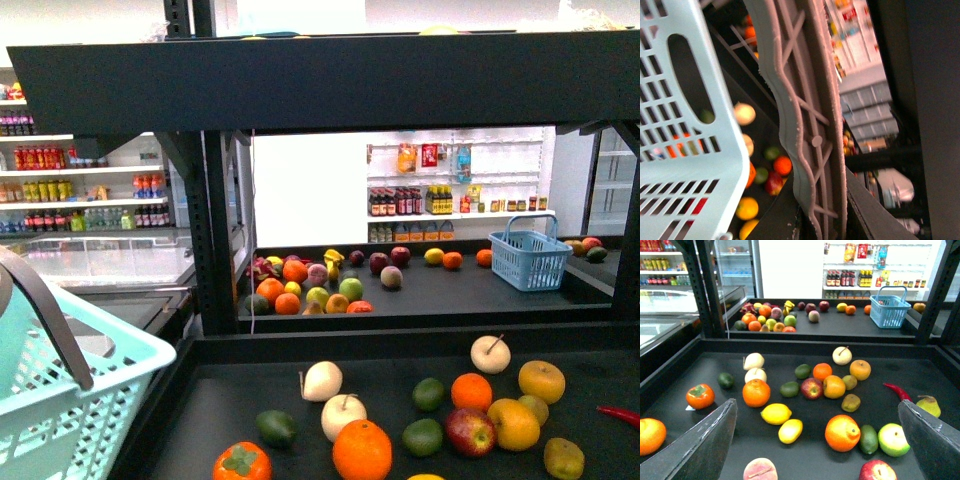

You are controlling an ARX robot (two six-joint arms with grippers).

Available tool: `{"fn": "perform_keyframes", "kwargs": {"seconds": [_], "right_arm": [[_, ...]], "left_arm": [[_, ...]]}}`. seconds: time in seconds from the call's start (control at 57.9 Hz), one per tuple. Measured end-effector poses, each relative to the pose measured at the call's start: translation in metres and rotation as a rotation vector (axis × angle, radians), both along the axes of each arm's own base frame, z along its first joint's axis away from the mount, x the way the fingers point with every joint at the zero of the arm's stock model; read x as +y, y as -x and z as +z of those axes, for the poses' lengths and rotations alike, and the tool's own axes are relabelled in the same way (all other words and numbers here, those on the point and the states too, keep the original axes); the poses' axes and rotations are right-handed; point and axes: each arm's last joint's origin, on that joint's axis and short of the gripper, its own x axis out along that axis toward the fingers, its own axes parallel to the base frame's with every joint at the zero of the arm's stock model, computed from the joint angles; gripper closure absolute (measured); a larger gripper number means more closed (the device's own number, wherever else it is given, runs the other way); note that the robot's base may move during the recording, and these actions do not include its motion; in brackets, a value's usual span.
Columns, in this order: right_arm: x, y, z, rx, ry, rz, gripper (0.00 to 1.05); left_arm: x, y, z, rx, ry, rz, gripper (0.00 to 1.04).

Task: Pick lemon from shelf

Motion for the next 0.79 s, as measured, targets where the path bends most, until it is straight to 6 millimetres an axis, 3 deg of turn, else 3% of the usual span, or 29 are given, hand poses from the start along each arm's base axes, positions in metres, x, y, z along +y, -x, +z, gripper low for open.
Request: {"fn": "perform_keyframes", "kwargs": {"seconds": [0.138,0.328,0.604,0.794], "right_arm": [[0.0,0.0,0.0,0.0,0.0,0.0,0.07],[0.0,0.0,0.0,0.0,0.0,0.0,0.07],[0.0,0.0,0.0,0.0,0.0,0.0,0.07],[0.0,0.0,0.0,0.0,0.0,0.0,0.07]], "left_arm": [[-0.041,0.011,0.003,-0.037,-0.052,-0.221,0.93],[-0.083,0.015,-0.004,-0.055,-0.122,-0.362,0.93],[-0.155,0.008,-0.025,-0.059,-0.126,-0.559,0.93],[-0.19,-0.002,-0.028,-0.072,-0.133,-0.645,0.93]]}}
